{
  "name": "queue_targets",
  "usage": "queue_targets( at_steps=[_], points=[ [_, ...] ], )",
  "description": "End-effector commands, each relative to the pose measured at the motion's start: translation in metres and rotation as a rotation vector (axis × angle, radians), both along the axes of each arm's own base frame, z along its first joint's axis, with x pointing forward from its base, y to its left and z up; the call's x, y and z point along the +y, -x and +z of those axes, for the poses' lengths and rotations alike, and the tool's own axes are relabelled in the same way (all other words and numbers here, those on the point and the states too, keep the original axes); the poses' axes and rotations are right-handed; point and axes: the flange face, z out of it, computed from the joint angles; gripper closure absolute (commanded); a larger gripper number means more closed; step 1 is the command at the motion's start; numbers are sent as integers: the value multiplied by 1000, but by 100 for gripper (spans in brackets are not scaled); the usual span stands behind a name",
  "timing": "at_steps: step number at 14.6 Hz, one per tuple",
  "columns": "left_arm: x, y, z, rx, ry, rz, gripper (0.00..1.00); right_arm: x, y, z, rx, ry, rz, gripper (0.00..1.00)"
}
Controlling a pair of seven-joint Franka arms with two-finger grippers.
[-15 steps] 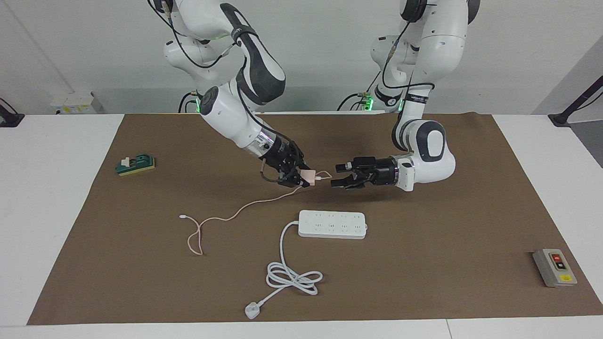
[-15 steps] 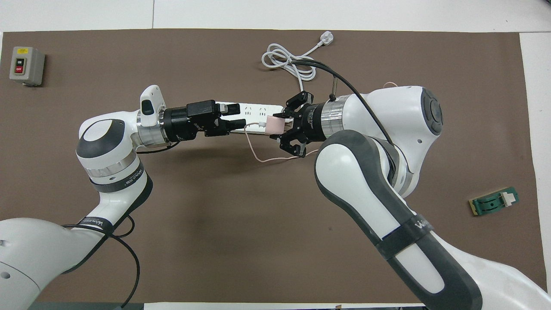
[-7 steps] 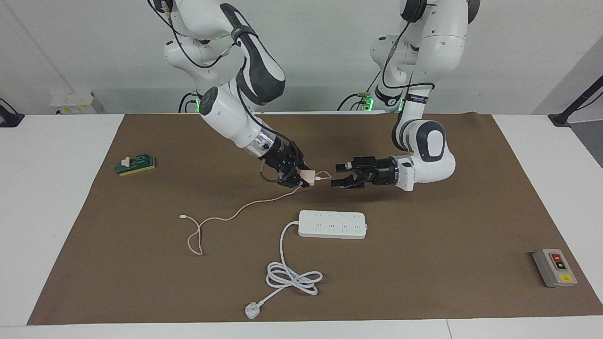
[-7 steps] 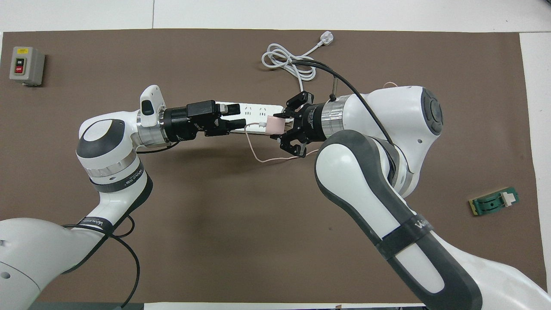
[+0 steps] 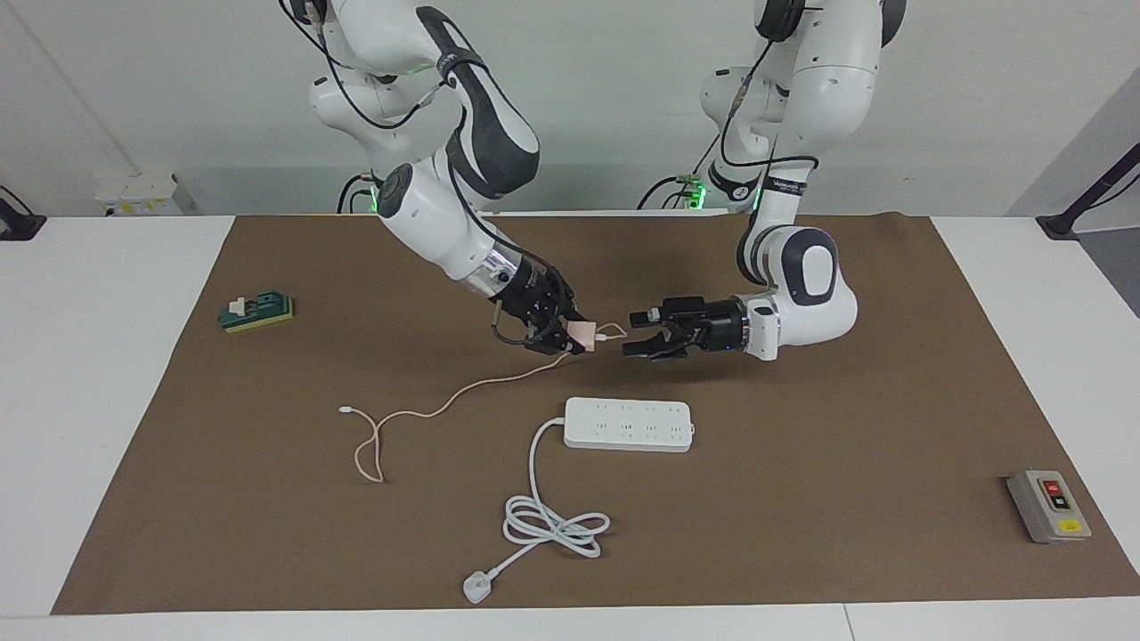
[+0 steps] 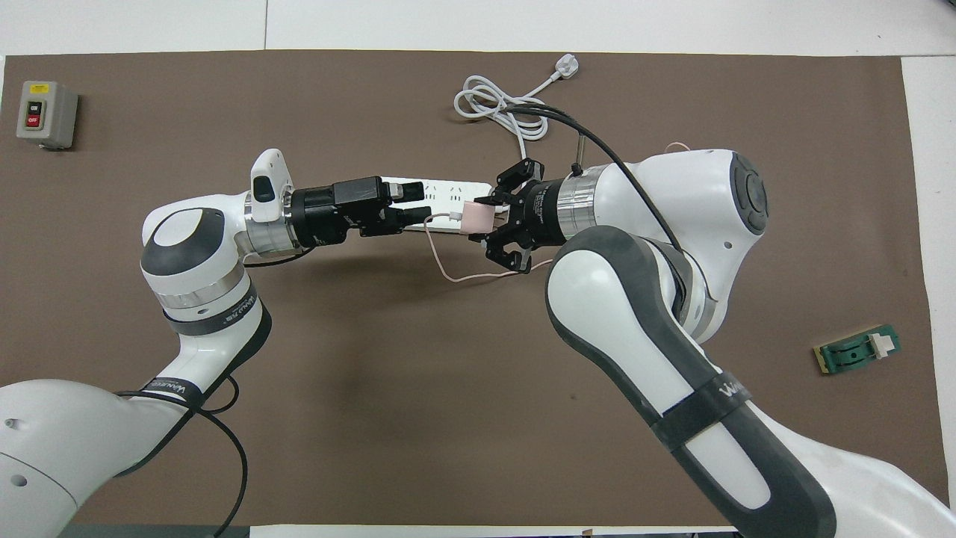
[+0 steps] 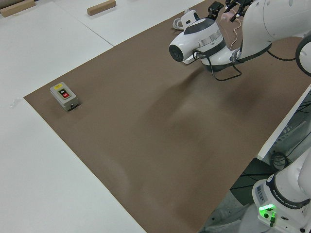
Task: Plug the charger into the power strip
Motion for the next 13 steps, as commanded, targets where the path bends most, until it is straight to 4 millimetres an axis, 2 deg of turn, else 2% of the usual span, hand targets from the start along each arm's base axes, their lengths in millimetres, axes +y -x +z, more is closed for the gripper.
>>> queue_targets(
  at_steps=[1, 11, 13],
  points=[
    [-8, 6, -4, -33, -56, 31, 0, 2, 4, 7, -2, 18, -6, 100],
    [-42, 18, -3, -35, -45, 19, 0, 15, 9, 9, 2, 24, -14, 100],
    [-43, 18, -3, -33, -39, 22, 0, 15, 9, 9, 3, 23, -15, 100]
  ],
)
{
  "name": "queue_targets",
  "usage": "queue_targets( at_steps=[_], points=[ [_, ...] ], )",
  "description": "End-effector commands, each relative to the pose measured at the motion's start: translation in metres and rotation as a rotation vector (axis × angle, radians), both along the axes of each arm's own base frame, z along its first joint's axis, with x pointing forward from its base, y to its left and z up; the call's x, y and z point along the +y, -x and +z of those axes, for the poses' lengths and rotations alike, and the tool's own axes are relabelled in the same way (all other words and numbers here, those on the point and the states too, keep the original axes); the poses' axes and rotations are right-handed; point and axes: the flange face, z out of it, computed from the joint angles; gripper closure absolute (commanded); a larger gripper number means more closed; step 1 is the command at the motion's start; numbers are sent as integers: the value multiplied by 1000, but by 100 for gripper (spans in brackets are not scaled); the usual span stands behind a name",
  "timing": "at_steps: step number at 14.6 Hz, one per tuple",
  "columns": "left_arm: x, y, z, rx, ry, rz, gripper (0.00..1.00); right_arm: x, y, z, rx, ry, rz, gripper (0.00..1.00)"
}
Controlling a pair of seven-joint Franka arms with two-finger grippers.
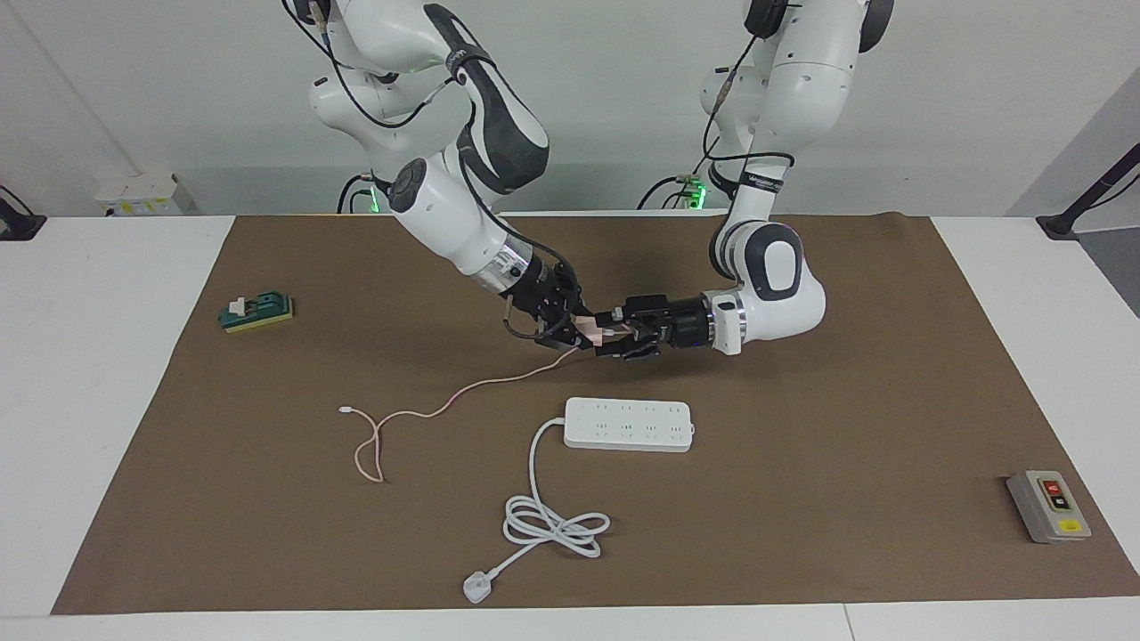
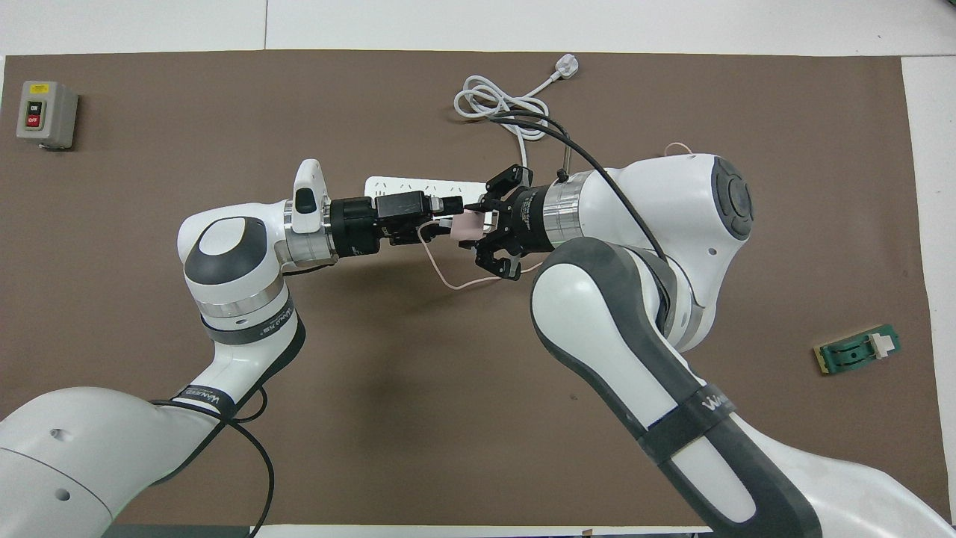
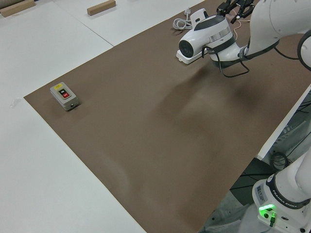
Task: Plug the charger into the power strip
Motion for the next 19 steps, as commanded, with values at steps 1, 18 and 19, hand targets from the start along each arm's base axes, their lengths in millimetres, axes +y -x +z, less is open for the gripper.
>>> queue_targets(
  at_steps=[1, 18, 19],
  points=[
    [-3, 4, 2, -14, 0, 26, 0, 1, 2, 7, -8, 11, -21, 100],
    [-2, 6, 1, -21, 3, 18, 68, 0, 2, 7, -11, 12, -24, 100],
    [-2, 6, 1, -24, 3, 18, 76, 0, 2, 6, -10, 12, -23, 100]
  ],
)
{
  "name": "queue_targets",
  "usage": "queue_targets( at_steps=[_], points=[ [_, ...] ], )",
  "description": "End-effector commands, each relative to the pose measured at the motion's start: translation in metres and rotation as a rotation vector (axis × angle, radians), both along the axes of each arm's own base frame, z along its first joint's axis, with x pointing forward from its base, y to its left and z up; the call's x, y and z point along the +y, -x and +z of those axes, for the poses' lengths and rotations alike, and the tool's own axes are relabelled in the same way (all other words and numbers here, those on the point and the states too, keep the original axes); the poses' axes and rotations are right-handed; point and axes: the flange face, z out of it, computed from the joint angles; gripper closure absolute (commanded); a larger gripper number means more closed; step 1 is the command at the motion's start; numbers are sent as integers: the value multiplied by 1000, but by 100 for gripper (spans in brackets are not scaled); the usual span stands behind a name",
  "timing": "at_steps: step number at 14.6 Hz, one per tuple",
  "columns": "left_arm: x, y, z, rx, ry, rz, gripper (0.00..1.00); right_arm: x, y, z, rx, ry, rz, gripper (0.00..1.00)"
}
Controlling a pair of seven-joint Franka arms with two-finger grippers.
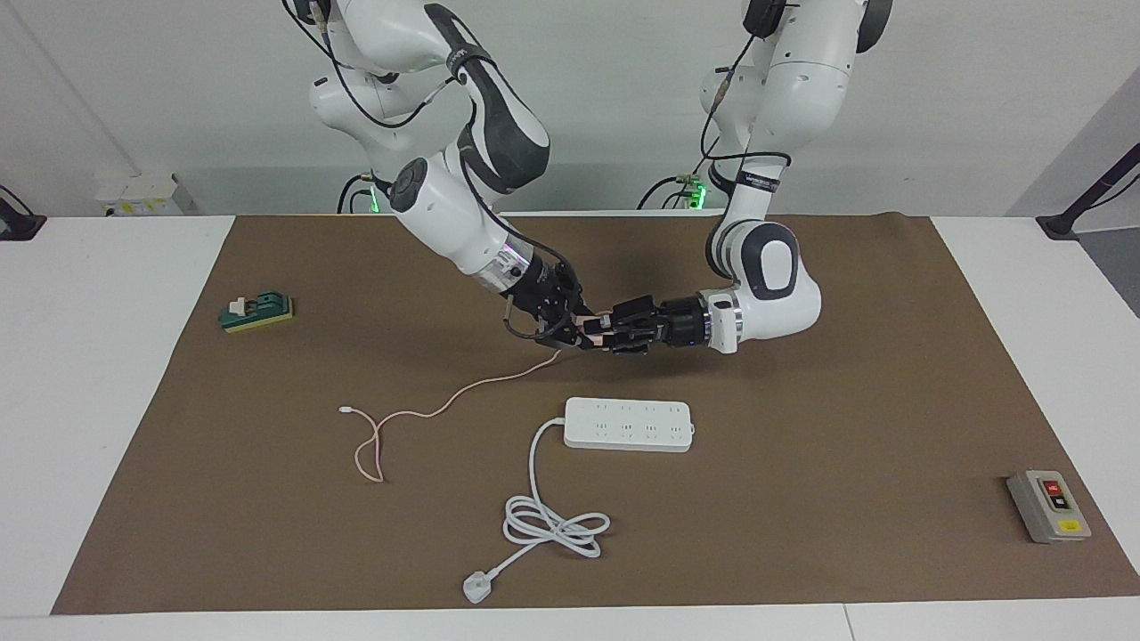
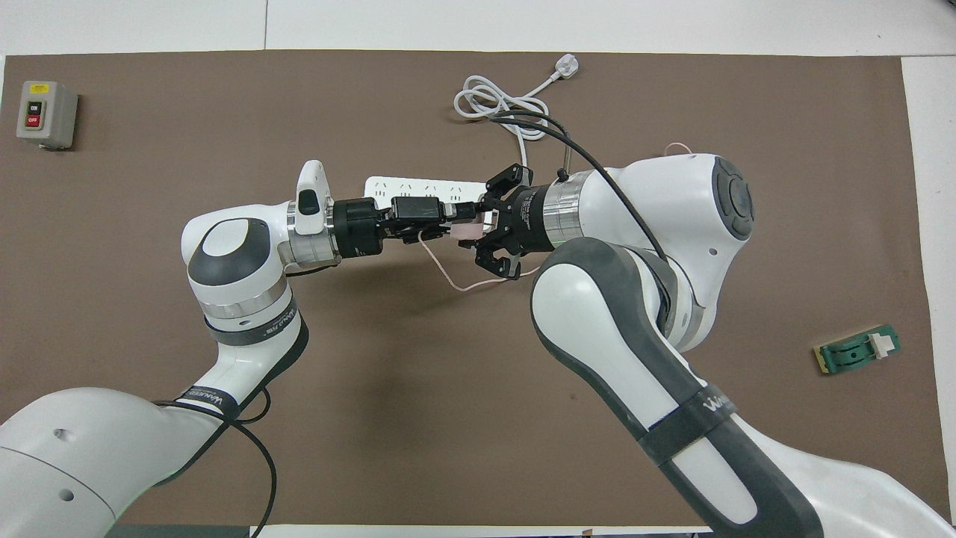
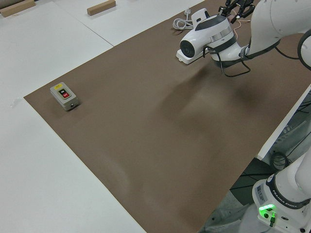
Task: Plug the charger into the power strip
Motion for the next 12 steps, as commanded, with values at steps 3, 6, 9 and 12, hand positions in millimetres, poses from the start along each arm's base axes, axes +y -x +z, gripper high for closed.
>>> queue_targets(
  at_steps=[3, 6, 9, 12],
  points=[
    [0, 6, 3, -14, 8, 12, 100, 1, 2, 4, -6, 14, -19, 100],
    [3, 8, 1, -10, 9, 6, 100, 1, 2, 4, -6, 14, -19, 100],
    [7, 8, 1, -7, 13, 9, 100, 1, 2, 3, -7, 15, -19, 20],
    [13, 5, 1, -7, 13, 12, 100, 0, 2, 3, -11, 20, -20, 0]
  ],
)
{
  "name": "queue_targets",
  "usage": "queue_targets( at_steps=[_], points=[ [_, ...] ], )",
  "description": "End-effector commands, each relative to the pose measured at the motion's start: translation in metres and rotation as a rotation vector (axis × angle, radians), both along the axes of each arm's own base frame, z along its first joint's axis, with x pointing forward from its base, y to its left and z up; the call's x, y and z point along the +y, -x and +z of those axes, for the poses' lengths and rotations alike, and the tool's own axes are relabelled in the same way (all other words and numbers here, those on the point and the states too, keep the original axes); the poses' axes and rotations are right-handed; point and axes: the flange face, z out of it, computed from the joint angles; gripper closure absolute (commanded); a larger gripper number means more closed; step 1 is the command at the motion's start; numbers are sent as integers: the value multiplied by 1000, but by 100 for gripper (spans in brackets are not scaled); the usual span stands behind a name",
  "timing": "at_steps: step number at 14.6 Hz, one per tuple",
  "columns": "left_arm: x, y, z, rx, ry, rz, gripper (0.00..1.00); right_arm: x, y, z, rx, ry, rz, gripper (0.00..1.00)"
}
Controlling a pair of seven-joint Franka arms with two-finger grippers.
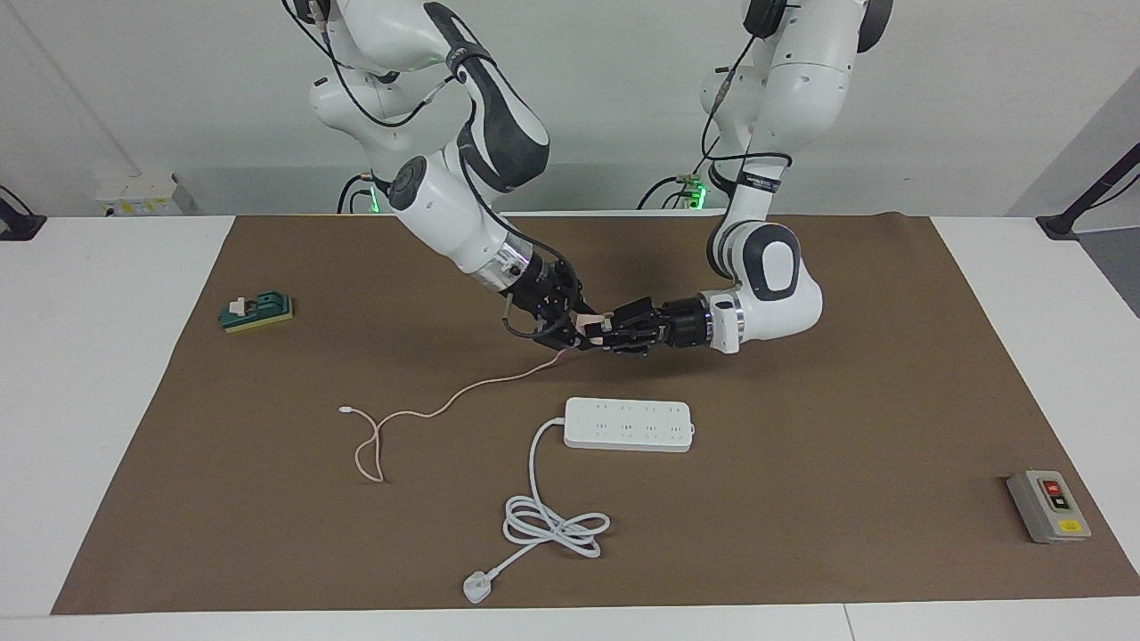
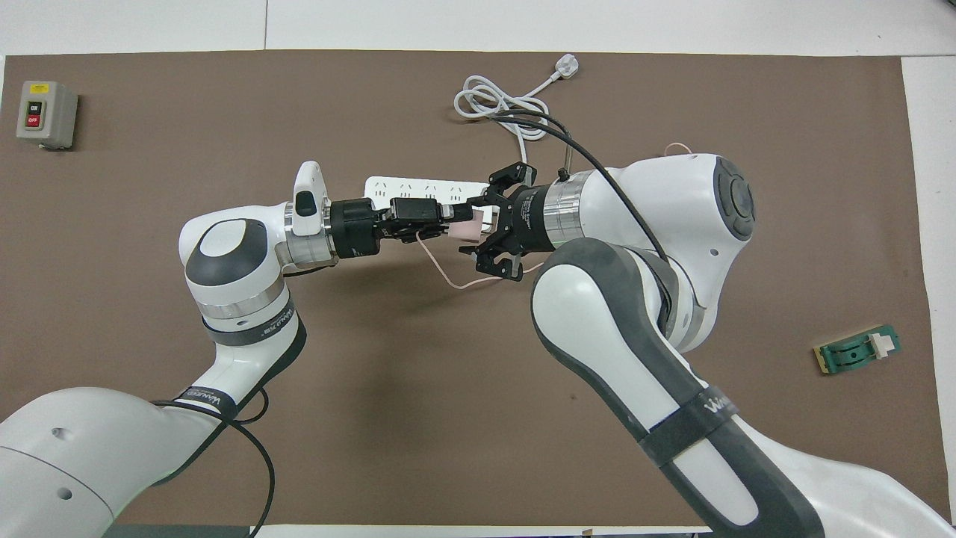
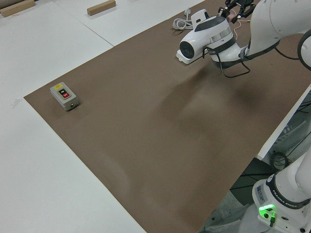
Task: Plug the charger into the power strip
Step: 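Open both grippers and withdraw them from the power strip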
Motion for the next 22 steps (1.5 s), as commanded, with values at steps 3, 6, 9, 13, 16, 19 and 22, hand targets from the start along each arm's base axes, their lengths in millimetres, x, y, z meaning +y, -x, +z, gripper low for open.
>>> queue_targets(
  at_steps=[3, 6, 9, 13, 16, 19, 22],
  points=[
    [12, 5, 3, 0, 21, 6, 100, -1, 2, 1, -12, 23, -8, 0],
    [40, -11, 7, -28, -15, 21, 100, -8, -1, 1, -19, 40, -4, 0],
    [78, -35, 26, -64, -98, 19, 100, -31, -9, 9, -46, 55, -5, 0],
    [120, -50, 88, -134, -444, 26, 100, -93, -23, 32, -115, 107, 19, 0],
    [174, -54, 127, -180, -766, -23, 100, -150, -34, 39, -120, 163, -26, 0],
    [248, -53, 145, -193, -1067, -89, 100, -211, -42, 40, -90, 181, -97, 0],
    [269, -44, 156, -155, -1223, -128, 100, -258, -44, 39, -54, 179, -155, 0]
  ],
)
